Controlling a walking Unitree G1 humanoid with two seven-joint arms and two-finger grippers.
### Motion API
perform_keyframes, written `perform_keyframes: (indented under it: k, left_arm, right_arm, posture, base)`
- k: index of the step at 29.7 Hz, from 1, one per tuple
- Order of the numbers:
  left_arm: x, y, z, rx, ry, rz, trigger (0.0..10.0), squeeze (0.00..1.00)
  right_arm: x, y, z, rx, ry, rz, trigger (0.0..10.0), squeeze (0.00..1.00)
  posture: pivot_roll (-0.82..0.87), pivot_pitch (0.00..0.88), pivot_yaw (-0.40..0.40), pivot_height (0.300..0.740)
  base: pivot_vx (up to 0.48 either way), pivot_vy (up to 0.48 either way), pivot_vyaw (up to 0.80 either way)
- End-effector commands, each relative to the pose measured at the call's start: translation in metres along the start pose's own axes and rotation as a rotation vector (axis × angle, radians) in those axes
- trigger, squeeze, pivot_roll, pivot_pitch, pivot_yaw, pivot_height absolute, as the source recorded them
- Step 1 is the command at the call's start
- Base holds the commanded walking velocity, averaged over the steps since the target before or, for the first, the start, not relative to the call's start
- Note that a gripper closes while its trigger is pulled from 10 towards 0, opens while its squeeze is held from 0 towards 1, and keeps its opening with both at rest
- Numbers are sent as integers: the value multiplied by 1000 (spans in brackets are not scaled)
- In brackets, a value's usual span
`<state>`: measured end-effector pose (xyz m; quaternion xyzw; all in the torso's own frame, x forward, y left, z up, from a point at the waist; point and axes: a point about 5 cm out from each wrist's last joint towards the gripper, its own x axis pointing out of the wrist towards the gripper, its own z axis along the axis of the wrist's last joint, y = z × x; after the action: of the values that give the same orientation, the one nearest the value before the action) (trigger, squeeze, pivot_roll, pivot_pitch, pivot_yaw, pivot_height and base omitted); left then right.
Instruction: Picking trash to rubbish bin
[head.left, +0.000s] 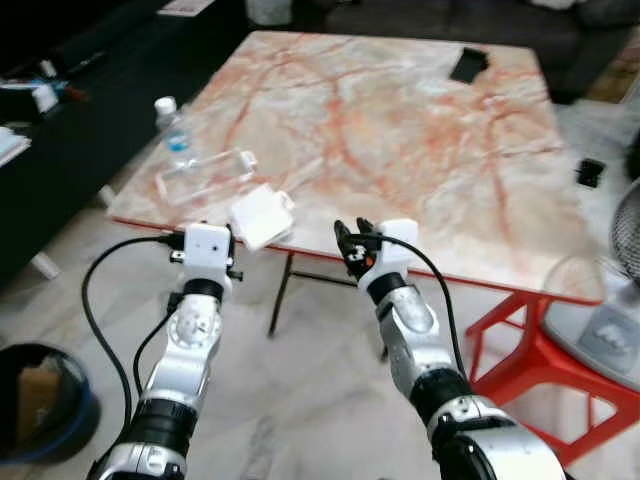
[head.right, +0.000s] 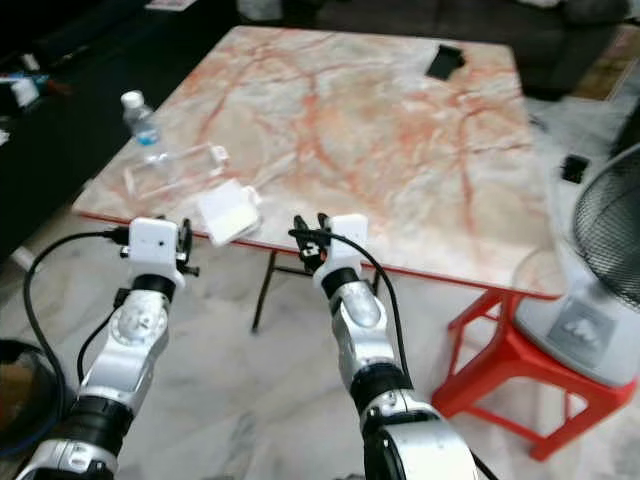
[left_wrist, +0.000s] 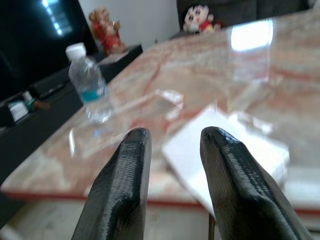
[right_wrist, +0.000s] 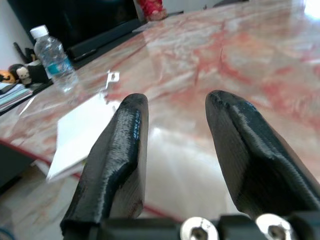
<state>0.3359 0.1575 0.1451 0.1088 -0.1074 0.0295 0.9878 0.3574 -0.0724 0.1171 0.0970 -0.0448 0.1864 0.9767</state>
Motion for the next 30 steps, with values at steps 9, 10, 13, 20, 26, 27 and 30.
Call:
perform_keyframes:
  k: [9,10,13,20,26,27,30]
  left_arm:
    - [0,9,-1,22,6,20,10000,0]
    - [0,9,-1,22,5,20,10000,0]
    - [0,9,-1,20,4,19,10000,0]
    - [0,8,0,20,-2,13,10000,0]
    - [-3,8,-3,29,10,12,10000,0]
    - [-5,10,-6,31,18,14,10000,0]
    - [-7,13,-8,40,28,16,10000,0]
  right_arm:
    - [3,13,1,-24,-7,51,10000,0]
    - [3,13,1,-20,-7,49,10000,0]
    - [3,12,1,-2,-5,35,10000,0]
    - [3,12,0,0,2,41,10000,0]
    - [4,16,0,1,11,64,10000,0]
    - [5,17,0,-1,16,71,10000,0]
    - [6,19,1,-1,19,82,10000,0]
  posture:
    - [144,140,-9,740]
    - [144,140,-9,740]
    - [142,136,-9,740]
    - [140,130,-8,740]
    - [142,123,-8,740]
    - [142,124,-8,740]
    - [142,126,-9,740]
  base:
    - [379,0,178]
    - [379,0,800]
    - [380,0,135]
    - [379,0,0]
    - [0,0,0]
    - [0,0,0]
    - [0,0,0]
